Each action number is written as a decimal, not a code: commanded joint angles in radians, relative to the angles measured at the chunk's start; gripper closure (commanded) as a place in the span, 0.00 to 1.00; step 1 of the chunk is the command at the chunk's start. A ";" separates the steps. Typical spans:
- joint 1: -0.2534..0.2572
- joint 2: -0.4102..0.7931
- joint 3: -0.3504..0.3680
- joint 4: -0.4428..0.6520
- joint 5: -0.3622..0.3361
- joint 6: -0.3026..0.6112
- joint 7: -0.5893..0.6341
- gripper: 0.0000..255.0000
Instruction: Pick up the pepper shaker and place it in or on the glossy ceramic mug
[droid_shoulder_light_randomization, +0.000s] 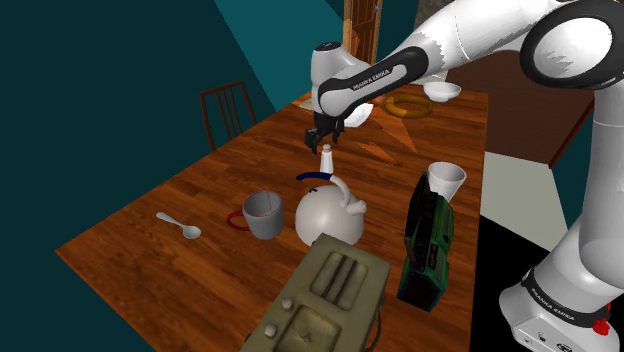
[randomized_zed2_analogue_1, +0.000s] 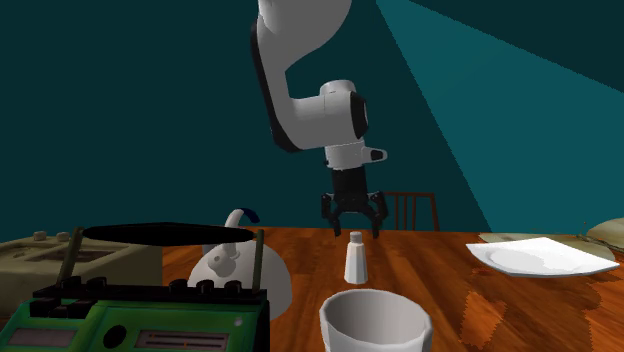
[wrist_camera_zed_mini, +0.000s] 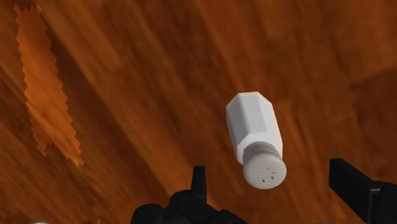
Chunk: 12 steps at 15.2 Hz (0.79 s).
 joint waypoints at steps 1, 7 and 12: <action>-0.001 0.009 -0.002 -0.009 -0.003 0.018 0.001 0.00; -0.001 0.009 -0.002 -0.009 -0.003 0.018 0.001 0.00; -0.001 0.009 -0.002 -0.009 -0.003 0.018 0.001 1.00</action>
